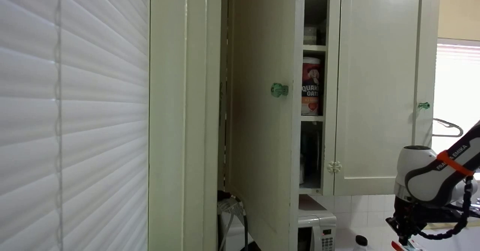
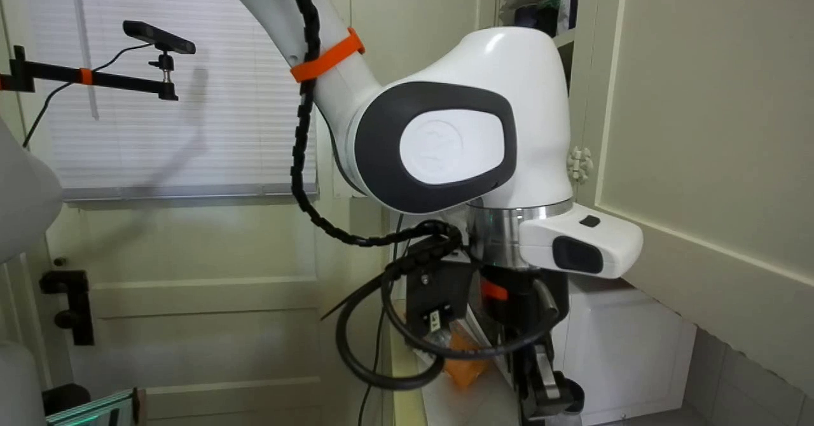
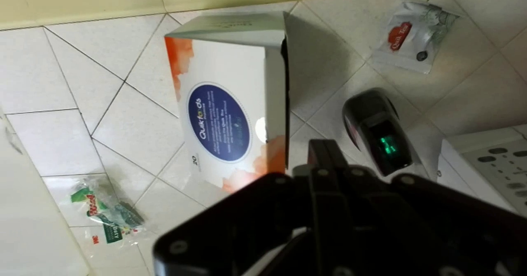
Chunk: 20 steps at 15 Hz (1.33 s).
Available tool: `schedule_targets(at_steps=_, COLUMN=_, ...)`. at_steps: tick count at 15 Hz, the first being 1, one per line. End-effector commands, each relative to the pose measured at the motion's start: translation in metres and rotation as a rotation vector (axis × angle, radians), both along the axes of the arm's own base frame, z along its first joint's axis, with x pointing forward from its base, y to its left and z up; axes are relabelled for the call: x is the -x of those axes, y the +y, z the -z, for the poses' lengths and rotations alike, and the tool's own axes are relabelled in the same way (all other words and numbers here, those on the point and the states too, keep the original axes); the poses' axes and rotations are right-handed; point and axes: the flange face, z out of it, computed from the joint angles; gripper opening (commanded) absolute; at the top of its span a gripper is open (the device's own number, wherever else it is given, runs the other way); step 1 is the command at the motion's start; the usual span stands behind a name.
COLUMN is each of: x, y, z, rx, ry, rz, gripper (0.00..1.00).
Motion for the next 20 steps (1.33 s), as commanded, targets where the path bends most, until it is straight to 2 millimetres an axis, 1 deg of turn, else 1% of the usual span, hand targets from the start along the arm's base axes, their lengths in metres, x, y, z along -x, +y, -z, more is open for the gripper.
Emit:
schedule_targets(at_steps=1, x=0.013, y=-0.013, z=0.003, rx=0.022, ry=0.025, rz=0.049, gripper=0.0)
schedule_targets(at_steps=4, x=0.017, y=-0.02, z=0.01, rx=0.021, ry=0.023, rz=0.088, gripper=0.0)
schedule_targets(at_steps=6, x=0.017, y=-0.022, z=0.015, rx=0.006, ry=0.017, rz=0.108, gripper=0.0)
schedule_targets(at_steps=15, x=0.012, y=-0.024, z=0.048, rx=-0.004, ry=-0.016, rz=0.194, gripper=0.0)
schedule_targets(at_steps=20, x=0.009, y=-0.023, z=0.064, rx=-0.001, ry=-0.019, rz=0.193, gripper=0.0)
